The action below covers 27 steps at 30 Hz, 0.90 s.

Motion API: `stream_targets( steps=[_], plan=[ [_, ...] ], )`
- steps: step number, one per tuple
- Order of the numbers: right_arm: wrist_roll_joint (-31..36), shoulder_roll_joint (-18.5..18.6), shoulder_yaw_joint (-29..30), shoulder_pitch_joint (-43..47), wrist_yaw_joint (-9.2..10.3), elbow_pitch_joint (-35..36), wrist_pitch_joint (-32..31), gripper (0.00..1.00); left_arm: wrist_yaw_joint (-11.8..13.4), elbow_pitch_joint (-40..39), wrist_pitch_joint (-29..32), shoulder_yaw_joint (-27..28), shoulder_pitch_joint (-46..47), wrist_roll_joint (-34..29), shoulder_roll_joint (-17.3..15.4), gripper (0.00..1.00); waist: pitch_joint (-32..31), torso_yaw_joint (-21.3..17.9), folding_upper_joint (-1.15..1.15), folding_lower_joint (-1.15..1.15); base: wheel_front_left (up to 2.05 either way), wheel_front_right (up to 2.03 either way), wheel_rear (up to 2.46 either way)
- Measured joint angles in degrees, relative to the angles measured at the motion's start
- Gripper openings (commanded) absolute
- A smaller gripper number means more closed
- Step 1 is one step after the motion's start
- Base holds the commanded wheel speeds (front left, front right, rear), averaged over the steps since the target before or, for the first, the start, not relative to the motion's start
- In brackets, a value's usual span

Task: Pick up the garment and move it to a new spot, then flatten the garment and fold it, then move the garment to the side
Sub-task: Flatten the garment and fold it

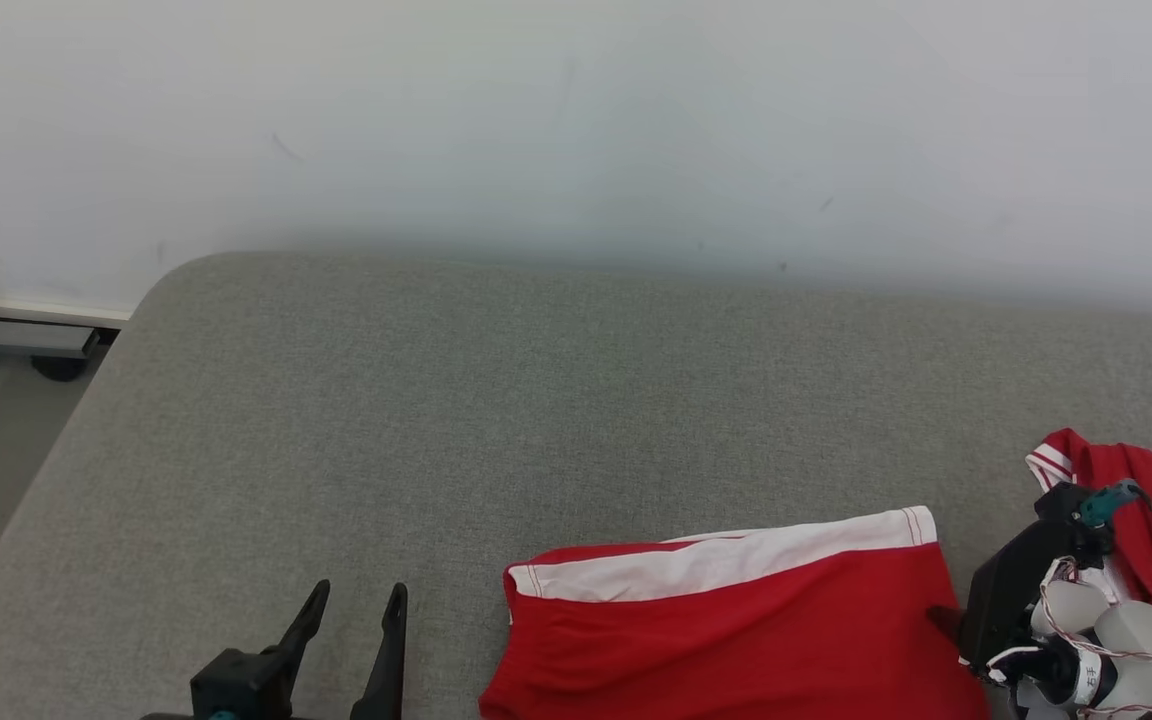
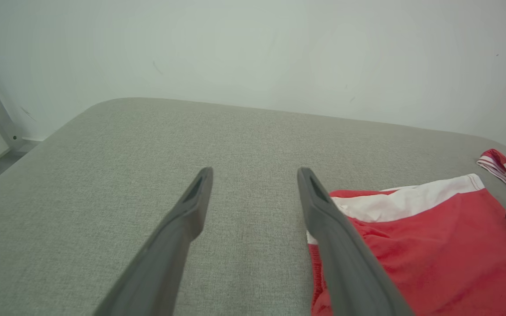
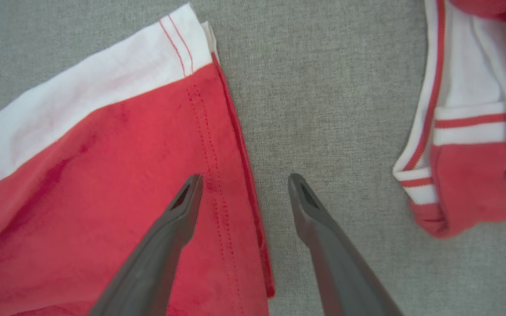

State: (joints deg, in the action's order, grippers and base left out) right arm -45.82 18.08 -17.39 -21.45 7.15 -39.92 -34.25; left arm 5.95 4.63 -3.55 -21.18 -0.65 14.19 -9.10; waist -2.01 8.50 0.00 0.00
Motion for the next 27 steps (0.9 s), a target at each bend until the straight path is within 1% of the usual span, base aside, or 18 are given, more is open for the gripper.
stream_targets(
  steps=[1, 2, 4, 5, 6, 7, 8, 9, 10, 11, 12, 13, 14, 22, 24, 27],
  plan=[
    [0.00, -0.24, 0.11, -0.31, 0.00, -0.64, -0.11, 1.00, 0.00, 0.01, 0.00, -0.03, 0.02, 0.00, 0.00, 1.00, 0.10, 0.19, 0.00, 0.00, 0.00, 0.00, 0.00],
    [0.00, -0.53, 0.23, -0.41, 0.00, -1.07, -0.14, 0.98, -0.01, 0.04, 0.00, -0.04, 0.03, 0.00, 0.00, 1.00, 0.19, 0.38, 0.00, 0.00, 0.00, 0.00, 0.00],
    [0.01, -1.11, 0.25, -0.43, 0.00, -2.13, -0.57, 0.88, -0.43, 0.15, 0.04, -0.15, 0.07, 0.00, 0.00, 1.00, 0.33, 0.74, 0.00, 0.00, 0.00, 0.00, 0.00],
    [0.05, -1.32, 0.29, -0.47, 0.00, -2.61, -0.62, 0.88, -0.43, 0.18, 0.08, -0.22, 0.10, 0.00, 0.01, 1.00, 0.40, 0.92, 0.00, 0.00, 0.00, 0.00, 0.00],
    [0.05, -1.36, 0.35, -0.58, 0.00, -2.94, -0.66, 0.76, -0.43, 0.19, 0.08, -0.25, 0.15, 0.00, 0.01, 1.00, 0.45, 1.10, 0.00, 0.00, 0.00, 0.00, 0.00],
    [0.07, -1.36, 0.38, -0.87, 0.00, -3.28, -1.08, 0.60, -0.44, 0.23, 0.08, -0.27, 0.23, 0.00, 0.01, 1.00, 0.50, 1.27, 0.00, 0.00, 0.00, 0.00, 0.00],
    [0.12, -1.47, 0.26, -1.46, 0.00, -3.80, -1.24, 0.50, -0.43, 0.25, 0.08, -0.18, 0.26, 0.00, 0.01, 1.00, 0.54, 1.42, 0.00, 0.00, 0.00, 0.00, 0.00],
    [0.34, -1.67, 0.24, -1.95, 0.00, -4.16, -1.55, 0.48, -0.42, 0.25, 0.08, -0.11, 0.26, 0.00, -0.02, 1.00, 0.57, 1.51, 0.00, 0.00, 0.00, 0.00, 0.00],
    [0.63, -1.94, 0.20, -2.44, 0.00, -4.49, -1.57, 0.43, -0.42, 0.27, 0.08, -0.08, 0.26, 0.00, -0.08, 1.00, 0.58, 1.55, 0.00, 0.00, 0.00, 0.00, 0.00],
    [0.66, -2.09, 0.21, -2.74, 0.00, -4.72, -1.59, 0.36, -0.42, 0.30, 0.08, -0.10, 0.26, 0.00, -0.07, 1.00, 0.59, 1.59, 0.00, 0.00, 0.00, 0.00, 0.00],
    [0.67, -2.16, 0.22, -2.87, 0.00, -4.97, -1.62, 0.32, -0.42, 0.32, 0.08, -0.10, 0.26, 0.00, -0.07, 1.00, 0.59, 1.63, 0.00, 0.00, 0.00, 0.00, 0.00],
    [0.73, -2.19, 0.22, -2.92, 0.00, -5.26, -1.63, 0.13, -0.42, 0.32, 0.08, -0.09, 0.26, 0.00, -0.07, 1.00, 0.58, 1.67, 0.00, 0.00, 0.00, 0.00, 0.00],
    [0.73, -2.19, 0.22, -2.92, 0.00, -5.26, -1.63, 0.00, -0.42, 0.32, 0.08, -0.09, 0.26, 0.00, -0.07, 1.00, 0.58, 1.67, 0.00, 0.00, 0.00, 0.00, 0.00],
    [1.65, -1.89, 0.51, -4.49, 0.00, -6.30, -1.62, 0.00, -0.41, 0.56, 0.08, 0.52, 0.14, 0.01, -0.10, 1.00, 0.32, 1.34, 0.00, 0.00, 0.00, 0.00, 0.00],
    [1.90, -0.96, 0.63, -5.44, 0.00, -5.86, -1.56, 0.00, -0.38, 0.59, 0.08, 0.57, 0.08, 0.02, -0.09, 1.00, 0.17, 1.00, 0.00, 0.00, 0.00, 0.00, 0.00],
    [3.24, 1.69, 0.81, -6.12, 0.00, -4.82, -1.48, 0.00, -0.34, 0.82, 0.07, 0.57, -0.04, 0.02, -0.05, 1.00, -0.21, 0.51, 0.00, 0.00, 0.00, 0.00, 0.00]
  ],
)
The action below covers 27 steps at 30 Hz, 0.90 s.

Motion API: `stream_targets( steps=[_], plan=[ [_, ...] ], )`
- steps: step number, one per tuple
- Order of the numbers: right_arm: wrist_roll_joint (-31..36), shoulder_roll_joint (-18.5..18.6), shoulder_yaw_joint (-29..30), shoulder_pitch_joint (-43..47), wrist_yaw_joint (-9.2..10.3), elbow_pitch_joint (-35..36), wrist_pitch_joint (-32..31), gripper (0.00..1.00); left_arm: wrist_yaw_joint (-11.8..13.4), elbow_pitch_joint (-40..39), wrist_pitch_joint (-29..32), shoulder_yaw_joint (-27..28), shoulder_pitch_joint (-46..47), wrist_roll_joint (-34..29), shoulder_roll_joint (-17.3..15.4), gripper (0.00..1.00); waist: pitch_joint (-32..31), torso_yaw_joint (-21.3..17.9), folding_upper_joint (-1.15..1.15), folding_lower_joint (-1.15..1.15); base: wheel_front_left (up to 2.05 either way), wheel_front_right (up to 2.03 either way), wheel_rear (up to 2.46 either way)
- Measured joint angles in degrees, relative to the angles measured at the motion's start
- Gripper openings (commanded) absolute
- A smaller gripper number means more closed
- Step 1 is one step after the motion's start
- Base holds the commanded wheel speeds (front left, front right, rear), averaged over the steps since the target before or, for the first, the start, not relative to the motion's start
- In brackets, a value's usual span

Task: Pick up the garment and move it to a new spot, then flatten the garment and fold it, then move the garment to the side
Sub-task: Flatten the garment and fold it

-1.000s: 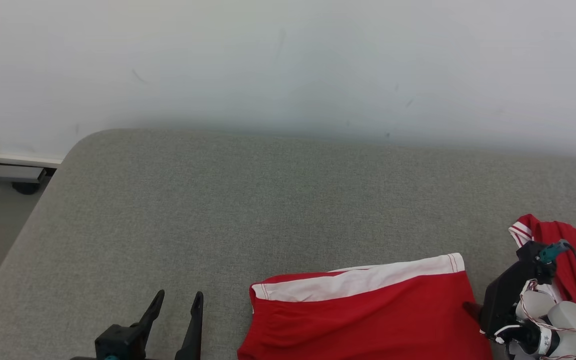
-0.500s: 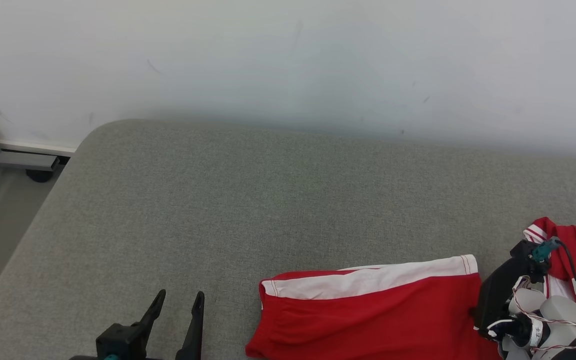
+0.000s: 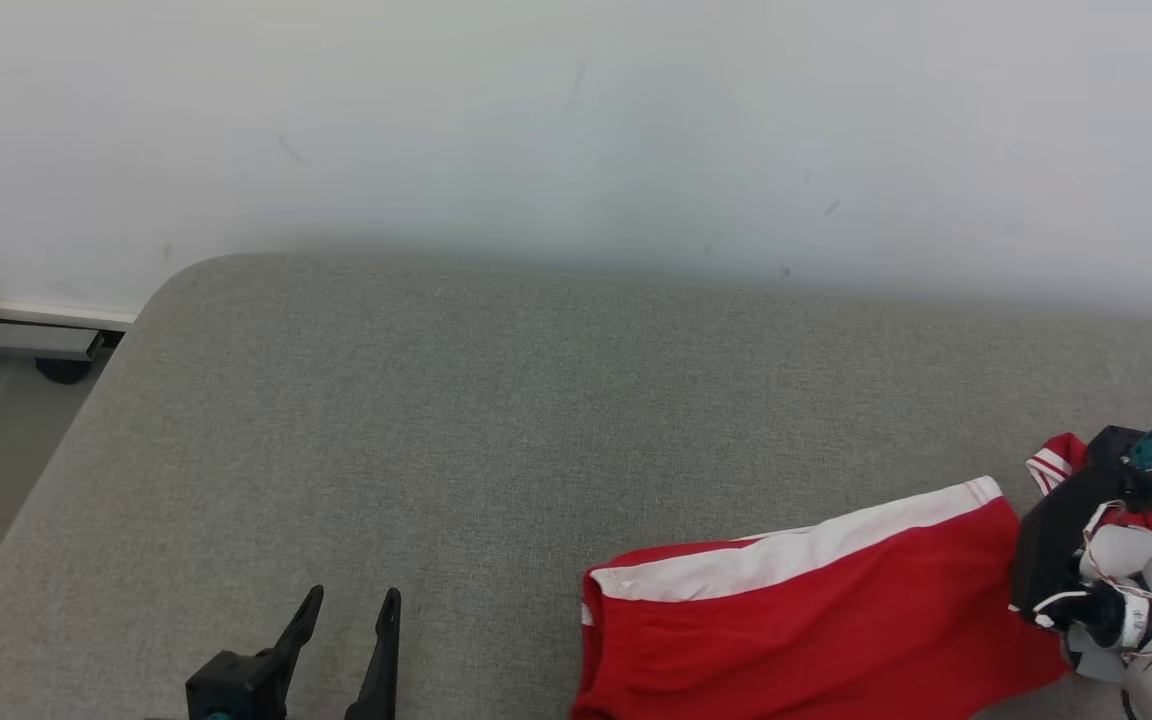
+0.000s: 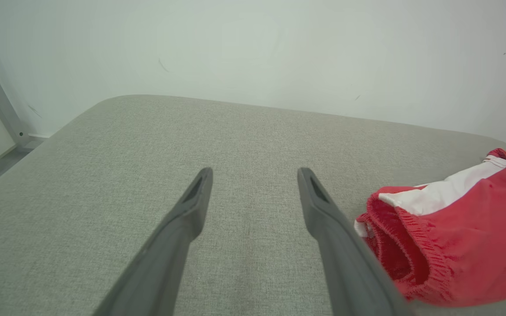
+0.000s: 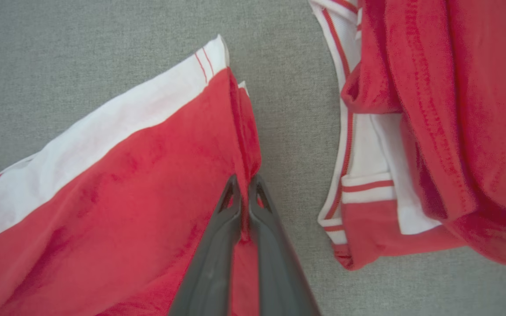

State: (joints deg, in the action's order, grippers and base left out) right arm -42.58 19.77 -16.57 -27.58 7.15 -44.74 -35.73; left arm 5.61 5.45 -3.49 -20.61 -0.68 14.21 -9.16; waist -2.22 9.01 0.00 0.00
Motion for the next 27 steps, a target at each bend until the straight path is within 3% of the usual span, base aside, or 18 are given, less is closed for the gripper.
stream_targets(
  steps=[5, 11, 15, 21, 27],
  plan=[
    [1.65, 3.76, 0.22, -0.01, 0.00, 2.07, 0.52, 0.00, 0.01, 0.43, -0.03, 0.00, -0.33, 0.10, 0.13, 1.00, -0.80, -0.81, 0.00, 0.00, 0.00, 0.00, 0.00],
    [2.99, 4.12, -0.62, -0.15, 0.00, 7.65, 1.14, 0.00, 0.01, 0.69, -0.07, -0.14, -0.72, 0.21, 0.29, 1.00, -1.88, -1.69, 0.00, 0.00, 0.00, 0.00, 0.00],
    [2.69, 2.61, -2.04, 0.18, -0.92, 12.27, 0.26, 0.00, 0.01, 0.76, -0.07, -0.41, -1.41, 0.21, 0.48, 1.00, -2.41, -2.02, 0.00, 0.00, 0.00, 0.00, 0.00],
    [1.55, -1.56, -6.71, 3.18, -4.19, 19.67, -2.55, 0.00, 0.01, 0.82, -0.07, -0.51, -1.42, 0.34, 0.51, 1.00, -2.96, -2.14, 0.00, 0.00, 0.00, 0.00, 0.00],
    [1.78, -2.70, -10.32, 3.88, -5.21, 25.35, -5.34, 0.00, 0.01, 0.85, -0.07, -0.73, -1.43, 0.34, 0.51, 1.00, -3.27, -1.95, 0.00, 0.00, 0.00, 0.00, 0.00]
  ],
)
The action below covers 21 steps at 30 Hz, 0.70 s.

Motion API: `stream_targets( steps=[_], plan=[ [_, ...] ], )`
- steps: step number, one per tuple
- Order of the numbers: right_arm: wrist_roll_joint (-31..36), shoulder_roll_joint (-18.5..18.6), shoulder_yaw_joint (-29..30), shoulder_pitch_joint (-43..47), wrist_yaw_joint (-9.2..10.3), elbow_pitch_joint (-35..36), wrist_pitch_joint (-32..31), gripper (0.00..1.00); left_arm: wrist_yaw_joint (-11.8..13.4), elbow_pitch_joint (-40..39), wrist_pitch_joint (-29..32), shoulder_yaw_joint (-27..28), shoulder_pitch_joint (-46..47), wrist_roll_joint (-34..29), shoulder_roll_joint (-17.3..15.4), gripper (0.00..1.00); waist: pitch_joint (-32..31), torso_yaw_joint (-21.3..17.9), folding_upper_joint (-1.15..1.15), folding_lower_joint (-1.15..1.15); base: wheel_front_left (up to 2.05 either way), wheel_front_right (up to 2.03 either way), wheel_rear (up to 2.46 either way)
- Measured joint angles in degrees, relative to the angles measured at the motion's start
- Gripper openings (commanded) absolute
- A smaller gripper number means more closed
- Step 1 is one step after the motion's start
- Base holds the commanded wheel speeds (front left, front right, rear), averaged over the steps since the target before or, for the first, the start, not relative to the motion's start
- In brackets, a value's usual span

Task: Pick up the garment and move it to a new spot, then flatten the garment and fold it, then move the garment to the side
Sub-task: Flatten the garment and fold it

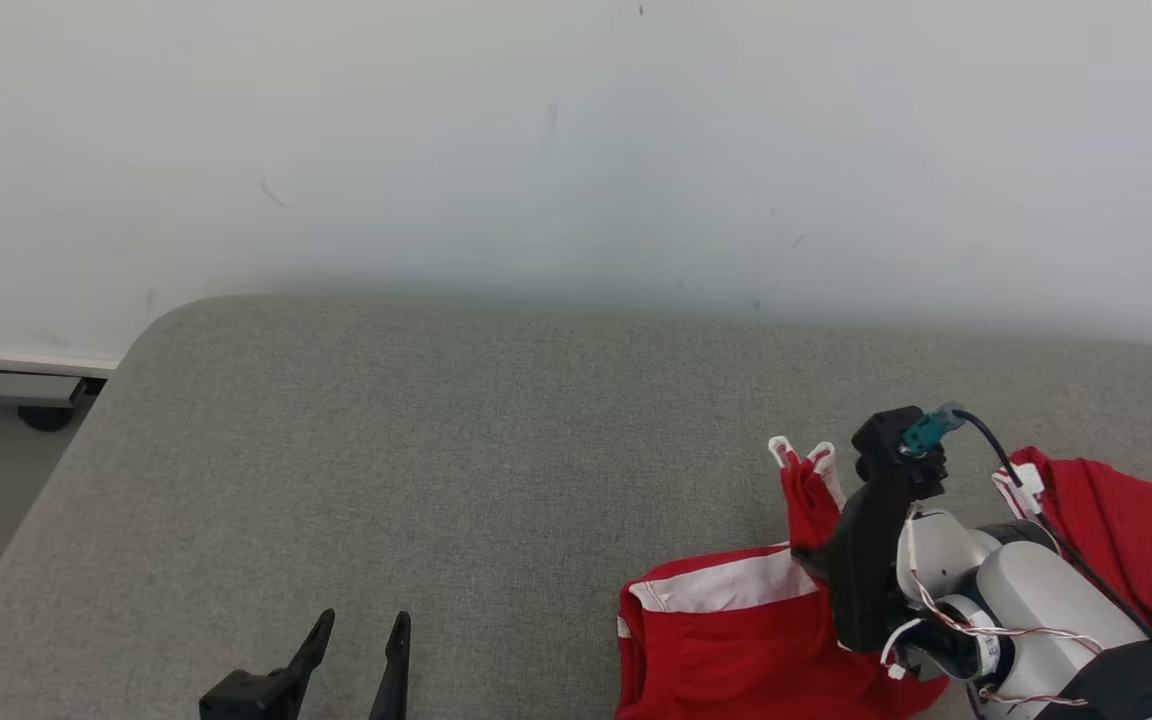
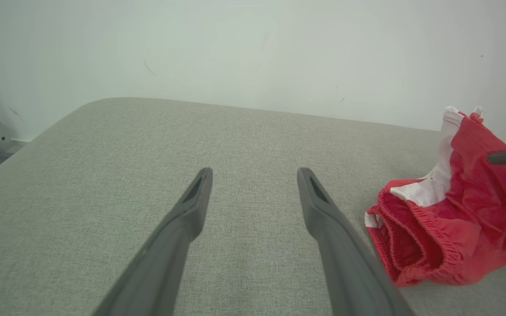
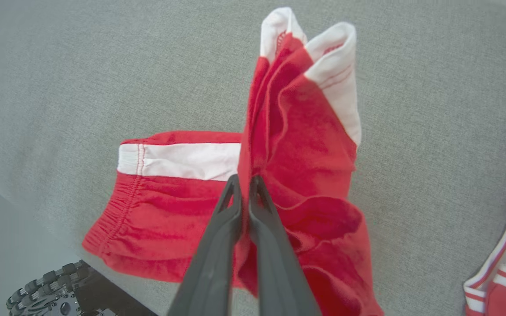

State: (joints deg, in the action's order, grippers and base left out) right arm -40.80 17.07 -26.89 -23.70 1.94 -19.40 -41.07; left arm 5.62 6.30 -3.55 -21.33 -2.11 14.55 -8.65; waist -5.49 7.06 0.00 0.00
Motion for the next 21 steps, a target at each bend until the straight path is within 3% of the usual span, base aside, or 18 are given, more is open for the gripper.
stream_targets(
  steps=[12, 21],
  plan=[
    [0.03, -4.23, -4.79, 1.07, 0.09, 5.25, -4.90, 0.00, 0.00, -0.03, 0.01, -0.09, 0.00, 0.00, 0.00, 1.00, 0.22, 0.54, 0.00, 0.00, 0.00, 0.00, 0.00],
    [0.03, -6.25, -5.24, 0.91, 1.66, 5.39, -6.82, 0.00, -0.02, -0.04, 0.08, -0.20, 0.04, 0.00, 0.00, 1.00, 0.90, 0.97, 0.00, 0.00, 0.00, 0.00, 0.00]
  ],
)
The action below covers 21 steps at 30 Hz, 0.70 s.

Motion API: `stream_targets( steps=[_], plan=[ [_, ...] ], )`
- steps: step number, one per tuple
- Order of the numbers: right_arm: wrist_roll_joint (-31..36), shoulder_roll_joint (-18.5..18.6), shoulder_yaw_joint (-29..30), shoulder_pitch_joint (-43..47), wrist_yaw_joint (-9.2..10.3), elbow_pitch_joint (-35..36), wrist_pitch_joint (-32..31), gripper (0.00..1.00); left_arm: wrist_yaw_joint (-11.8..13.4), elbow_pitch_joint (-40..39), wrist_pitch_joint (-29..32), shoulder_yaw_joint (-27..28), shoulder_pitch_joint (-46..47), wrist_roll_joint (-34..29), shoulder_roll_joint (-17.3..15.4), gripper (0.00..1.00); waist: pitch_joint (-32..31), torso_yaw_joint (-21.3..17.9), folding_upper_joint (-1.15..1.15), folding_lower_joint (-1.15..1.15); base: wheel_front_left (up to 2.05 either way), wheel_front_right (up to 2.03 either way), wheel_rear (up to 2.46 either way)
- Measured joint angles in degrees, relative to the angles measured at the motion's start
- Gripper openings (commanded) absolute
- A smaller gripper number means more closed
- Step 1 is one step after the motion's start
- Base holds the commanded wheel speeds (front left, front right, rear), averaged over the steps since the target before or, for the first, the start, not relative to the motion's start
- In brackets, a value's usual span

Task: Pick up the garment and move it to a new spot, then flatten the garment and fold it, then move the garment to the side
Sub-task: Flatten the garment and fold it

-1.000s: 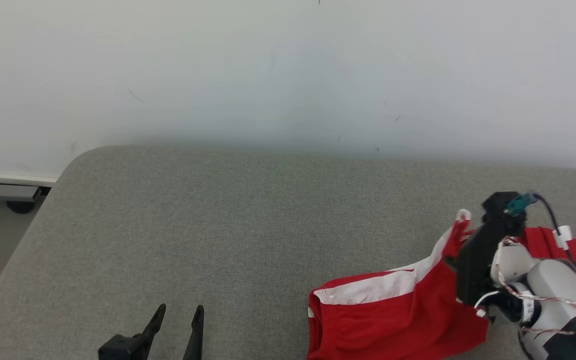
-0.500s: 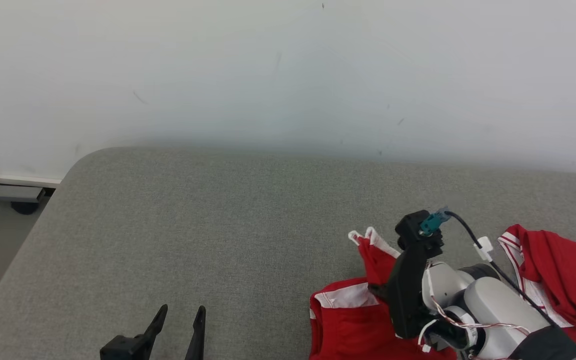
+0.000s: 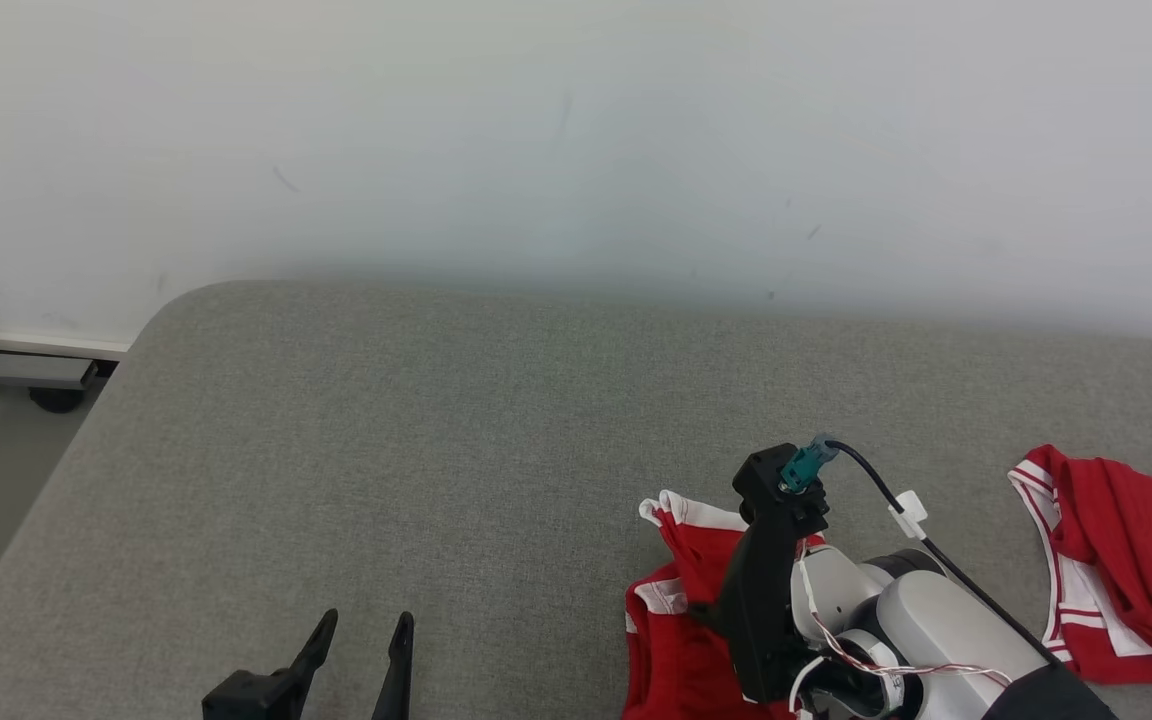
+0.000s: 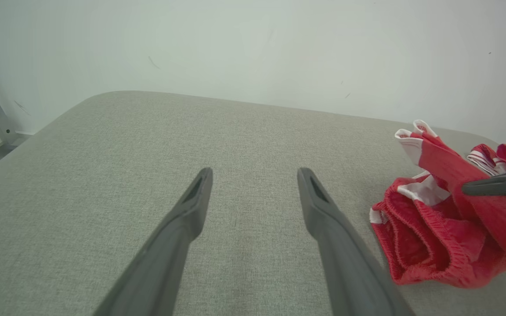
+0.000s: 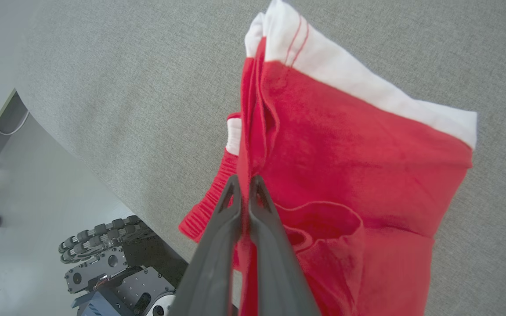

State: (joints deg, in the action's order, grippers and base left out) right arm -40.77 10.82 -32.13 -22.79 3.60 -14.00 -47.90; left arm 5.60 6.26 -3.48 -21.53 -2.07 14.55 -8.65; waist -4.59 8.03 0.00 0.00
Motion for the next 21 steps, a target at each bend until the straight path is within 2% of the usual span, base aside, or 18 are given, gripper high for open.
stream_targets(
  steps=[13, 14, 15, 16, 17, 21],
  plan=[
    [-0.07, -3.60, 0.08, -0.98, 1.45, -2.58, -0.51, 0.00, 0.00, -0.01, 0.01, -0.14, 0.20, 0.00, 0.18, 1.00, 0.95, 0.90, 0.00, 0.00, 0.00, 0.00, 0.00],
    [-0.07, -3.67, 0.15, -1.27, 1.48, -2.68, -0.49, 0.09, -0.01, 0.00, 0.03, -0.15, 0.23, 0.00, 0.24, 1.00, 1.01, 0.99, 0.00, 0.00, 0.00, 0.00, 0.00],
    [-0.07, -3.74, 0.37, -1.38, 1.53, -2.69, -0.31, 0.45, -0.01, 0.00, 0.30, -0.18, 0.25, 0.00, 0.32, 1.00, 1.08, 1.08, 0.00, 0.00, 0.00, 0.00, 0.00],
    [-0.08, -3.88, 0.67, -1.38, 1.74, -2.79, 0.10, 0.45, -0.02, 0.01, 0.41, -0.20, 0.26, 0.00, 0.35, 1.00, 1.15, 1.17, 0.00, 0.00, 0.00, 0.00, 0.00],
    [-0.08, -4.02, 0.91, -1.39, 1.97, -2.86, 0.34, 1.00, -0.05, 0.01, 0.41, -0.19, 0.26, 0.00, 0.36, 1.00, 1.22, 1.26, 0.00, 0.00, 0.00, 0.00, 0.00],
    [-0.07, -4.02, 1.55, -2.35, 1.96, -2.31, 1.22, 1.00, -0.05, 0.04, 0.41, -0.10, 0.28, 0.01, 0.33, 1.00, 1.45, 1.50, 0.00, 0.00, 0.00, 0.00, 0.00]
  ],
)
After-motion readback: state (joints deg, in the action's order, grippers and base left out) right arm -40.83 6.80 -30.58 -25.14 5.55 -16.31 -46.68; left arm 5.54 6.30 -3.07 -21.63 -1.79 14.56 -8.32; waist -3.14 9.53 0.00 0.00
